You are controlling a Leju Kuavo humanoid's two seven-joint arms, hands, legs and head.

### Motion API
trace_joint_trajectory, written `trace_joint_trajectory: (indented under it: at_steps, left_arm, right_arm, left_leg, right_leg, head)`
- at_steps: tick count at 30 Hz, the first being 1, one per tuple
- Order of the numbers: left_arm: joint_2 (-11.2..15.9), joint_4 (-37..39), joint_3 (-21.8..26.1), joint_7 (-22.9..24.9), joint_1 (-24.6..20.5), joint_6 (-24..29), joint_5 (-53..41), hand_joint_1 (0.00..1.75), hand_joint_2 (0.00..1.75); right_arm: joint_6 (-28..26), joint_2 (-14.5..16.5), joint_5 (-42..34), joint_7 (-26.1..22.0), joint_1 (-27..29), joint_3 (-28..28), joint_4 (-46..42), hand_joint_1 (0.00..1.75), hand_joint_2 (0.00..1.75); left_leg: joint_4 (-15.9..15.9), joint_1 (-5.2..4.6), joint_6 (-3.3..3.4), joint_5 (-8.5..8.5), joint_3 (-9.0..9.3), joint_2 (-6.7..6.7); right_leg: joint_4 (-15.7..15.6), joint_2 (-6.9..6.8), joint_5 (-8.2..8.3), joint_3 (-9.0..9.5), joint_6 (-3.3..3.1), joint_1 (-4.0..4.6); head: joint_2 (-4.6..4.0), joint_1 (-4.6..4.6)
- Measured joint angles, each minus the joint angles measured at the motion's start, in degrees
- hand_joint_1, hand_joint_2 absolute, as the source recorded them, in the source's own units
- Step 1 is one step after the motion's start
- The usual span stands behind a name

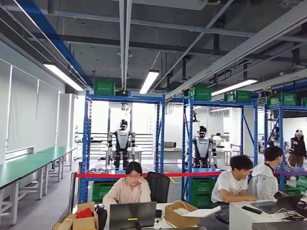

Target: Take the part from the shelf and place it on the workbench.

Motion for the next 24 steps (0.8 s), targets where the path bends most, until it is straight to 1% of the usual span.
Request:
trace_joint_trajectory:
  at_steps: [1, 2, 3, 4, 5, 6, 7, 8, 9, 10, 11, 12, 13, 14, 15, 16, 17, 18, 19, 20, 21, 22, 23, 24]
  left_arm:
    - [0.0, 0.0, 0.0, 0.0, -0.1, 0.0, 0.0, 0.0, 1.75]
    - [0.0, 0.0, 0.0, 0.0, -0.1, 0.0, 0.0, 0.0, 1.75]
    - [0.0, 0.0, 0.0, 0.0, 0.0, 0.0, 0.0, 0.0, 1.75]
    - [0.1, 0.0, 0.0, 0.0, 0.1, 0.0, 0.0, 0.0, 1.75]
    - [0.1, 0.0, 0.0, 0.0, 0.2, 0.0, 0.0, 0.0, 1.75]
    - [0.1, 0.0, 0.0, 0.0, 0.3, 0.0, 0.0, 0.0, 1.75]
    - [0.1, 0.0, 0.0, 0.0, 0.3, 0.0, 0.0, 0.0, 1.75]
    - [0.1, 0.0, 0.0, 0.0, 0.3, 0.0, 0.0, 0.0, 1.75]
    - [0.1, 0.0, 0.0, 0.0, 0.2, 0.0, 0.0, 0.0, 1.75]
    - [0.1, 0.0, 0.0, 0.0, 0.3, 0.0, 0.0, 0.0, 1.75]
    - [0.1, 0.0, 0.0, 0.0, 0.3, 0.0, 0.0, 0.0, 1.75]
    - [0.1, 0.0, 0.0, 0.0, 0.3, 0.0, -0.1, 0.0, 1.75]
    - [0.1, 0.0, 0.0, 0.0, 0.3, 0.0, -0.1, 0.0, 1.75]
    - [0.1, 0.0, 0.0, -0.1, 0.3, 0.0, -0.1, 0.0, 1.75]
    - [0.1, 0.0, 0.0, -0.1, 0.3, 0.0, -0.1, 0.0, 1.75]
    - [0.2, 0.0, 0.0, -0.1, 0.3, 0.0, -0.1, 0.0, 1.75]
    - [0.2, 0.0, 0.0, -0.1, 0.3, 0.0, -0.1, 0.0, 1.75]
    - [0.2, 0.0, 0.0, -0.1, 0.3, 0.0, -0.1, 0.0, 1.75]
    - [0.2, 0.0, 0.0, -0.1, 0.3, 0.0, -0.1, 0.0, 1.75]
    - [0.2, 0.0, 0.0, -0.1, 0.3, 0.0, -0.1, 0.0, 1.75]
    - [0.3, 0.0, 0.0, -0.1, 0.3, 0.0, -0.1, 0.0, 1.75]
    - [0.3, 0.0, 0.0, -0.1, 0.4, 0.0, -0.1, 0.0, 1.75]
    - [0.2, 0.0, 0.0, -0.1, 0.3, 0.0, -0.1, 0.0, 1.75]
    - [0.2, 0.0, 0.0, -0.1, 0.2, 0.0, -0.2, 0.0, 1.75]
  right_arm:
    - [0.0, 0.0, 0.0, 0.0, -0.1, 0.0, 0.0, 1.75, 1.75]
    - [0.0, 0.0, 0.0, 0.0, -0.2, 0.0, 0.0, 1.75, 1.75]
    - [0.0, 0.0, 0.0, 0.0, -0.1, 0.0, 0.1, 1.75, 1.75]
    - [0.0, 0.0, 0.0, 0.0, 0.0, 0.0, 0.1, 1.75, 1.75]
    - [0.0, 0.0, 0.0, 0.0, 0.1, 0.0, 0.1, 1.75, 1.75]
    - [0.0, 0.0, 0.0, 0.0, 0.1, 0.1, 0.2, 1.75, 1.75]
    - [0.0, 0.0, 0.0, 0.0, 0.2, 0.1, 0.2, 1.75, 1.75]
    - [0.1, 0.0, 0.0, 0.0, 0.1, 0.1, 0.2, 1.75, 1.75]
    - [0.1, 0.0, 0.0, 0.0, 0.1, 0.1, 0.2, 1.75, 1.75]
    - [0.1, 0.0, 0.0, 0.0, 0.1, 0.1, 0.2, 1.75, 1.75]
    - [0.2, 0.0, 0.0, 0.0, 0.1, 0.1, 0.2, 1.75, 1.75]
    - [0.2, 0.0, 0.0, 0.0, 0.0, 0.1, 0.2, 1.75, 1.75]
    - [0.2, 0.0, 0.0, 0.0, 0.0, 0.1, 0.2, 1.75, 1.75]
    - [0.2, 0.0, 0.0, 0.0, -0.1, 0.1, 0.1, 1.75, 1.75]
    - [0.2, 0.0, 0.0, 0.0, -0.2, 0.1, 0.1, 1.75, 1.75]
    - [0.2, 0.0, 0.0, 0.0, -0.2, 0.1, 0.1, 1.75, 1.75]
    - [0.3, 0.0, 0.0, 0.0, -0.2, 0.1, 0.1, 1.75, 1.75]
    - [0.3, -0.1, 0.0, 0.0, -0.1, 0.1, 0.1, 1.75, 1.75]
    - [0.4, -0.1, 0.0, 0.0, 0.1, 0.1, 0.1, 1.75, 1.75]
    - [0.4, -0.1, 0.0, 0.0, 0.1, 0.1, 0.1, 1.75, 1.75]
    - [0.5, -0.1, 0.0, 0.0, 0.2, 0.1, 0.1, 1.75, 1.75]
    - [0.5, -0.1, 0.0, 0.0, 0.1, 0.1, 0.1, 1.75, 1.75]
    - [0.5, -0.1, 0.0, 0.0, 0.1, 0.1, 0.1, 1.75, 1.75]
    - [0.5, -0.1, -0.1, 0.0, 0.1, 0.1, 0.1, 1.75, 1.75]
  left_leg:
    - [3.4, 0.0, -0.05, -1.27, -1.9, 0.01]
    - [7.0, -0.03, -0.14, -2.67, -4.26, 0.02]
    - [9.8, 0.0, -0.31, -3.7, -6.4, 0.02]
    - [10.8, 0.05, -0.52, -3.73, -7.8, 0.02]
    - [9.9, 0.13, -0.72, -2.47, -8.28, 0.03]
    - [7.2, 0.23, -0.9, 0.01, -7.9, 0.04]
    - [3.7, 0.34, -1.03, 2.95, -7.1, 0.04]
    - [0.5, 0.29, -0.99, 4.9, -6.42, 0.06]
    - [-1.5, 0.2, -0.69, 6.19, -5.99, 0.09]
    - [-2.4, 0.04, -0.27, 6.46, -5.92, 0.1]
    - [-2.6, -0.16, 0.23, 6.1, -5.98, 0.11]
    - [-2.5, -0.14, 0.67, 6.16, -5.83, 0.09]
    - [-2.7, -0.11, 0.98, 6.01, -5.54, 0.06]
    - [-2.8, -0.03, 1.25, 5.82, -5.13, 0.03]
    - [-2.9, 0.06, 1.48, 5.56, -4.64, 0.01]
    - [-3.0, 0.03, 1.67, 5.2, -4.19, 0.0]
    - [-3.0, 0.0, 1.78, 4.79, -3.78, 0.0]
    - [-3.0, -0.06, 1.8, 4.35, -3.32, 0.0]
    - [-3.0, -0.11, 1.78, 3.89, -2.78, -0.01]
    - [-3.0, -0.16, 1.76, 3.39, -2.13, -0.03]
    - [-3.0, -0.2, 1.7, 2.82, -1.33, -0.07]
    - [-3.1, -0.21, 1.62, 2.24, -0.55, -0.11]
    - [-3.2, -0.18, 1.49, 1.73, 0.2, -0.16]
    - [-3.4, -0.13, 1.3, 1.37, 0.7, -0.21]
  right_leg:
    - [-0.2, -0.02, -0.27, 0.47, -0.14, -0.01]
    - [-0.2, -0.04, -0.64, 0.81, -0.28, -0.02]
    - [-0.2, -0.01, -1.05, 1.22, -0.32, -0.02]
    - [-0.2, 0.05, -1.52, 1.78, -0.31, -0.02]
    - [-0.2, 0.12, -2.06, 2.46, -0.23, -0.04]
    - [-0.1, 0.16, -2.69, 3.29, -0.07, -0.08]
    - [0.0, 0.15, -3.4, 4.06, 0.17, -0.12]
    - [0.2, 0.15, -4.04, 4.67, 0.48, -0.11]
    - [0.4, 0.15, -4.57, 4.96, 0.81, -0.09]
    - [0.5, 0.16, -4.96, 5.03, 1.13, -0.05]
    - [0.6, 0.18, -5.21, 5.05, 1.41, -0.03]
    - [0.6, 0.17, -5.45, 5.04, 1.69, -0.07]
    - [1.0, 0.14, -5.67, 5.04, 1.98, -0.13]
    - [2.3, 0.11, -6.0, 4.55, 2.3, -0.23]
    - [4.8, 0.08, -6.63, 3.3, 2.65, -0.38]
    - [8.4, 0.04, -7.66, 1.2, 2.96, -0.56]
    - [12.6, 0.03, -8.99, -1.48, 3.18, -0.74]
    - [16.1, 0.03, -10.14, -4.06, 3.29, -0.87]
    - [18.0, 0.03, -10.56, -5.99, 3.27, -0.92]
    - [17.8, 0.03, -9.81, -6.88, 3.12, -0.91]
    - [15.4, 0.04, -7.69, -6.66, 2.85, -0.81]
    - [11.5, 0.03, -4.49, -5.72, 2.46, -0.58]
    - [8.0, 0.04, -1.96, -4.72, 2.05, -0.28]
    - [4.9, 0.07, -0.16, -3.84, 1.52, 0.05]
  head:
    - [-0.01, 0.01]
    - [-0.01, 0.02]
    - [-0.01, 0.02]
    - [-0.01, 0.02]
    - [-0.01, 0.03]
    - [-0.01, 0.02]
    - [-0.01, 0.02]
    - [-0.01, 0.01]
    - [-0.01, 0.01]
    - [-0.01, 0.01]
    - [-0.01, 0.01]
    - [-0.01, 0.02]
    - [0.0, 0.02]
    - [0.0, 0.02]
    - [0.0, 0.02]
    - [0.0, 0.01]
    - [-0.01, 0.01]
    - [-0.01, 0.0]
    - [-0.01, 0.0]
    - [-0.01, 0.0]
    - [-0.01, 0.0]
    - [-0.01, 0.0]
    - [-0.01, 0.02]
    - [0.01, 0.0]
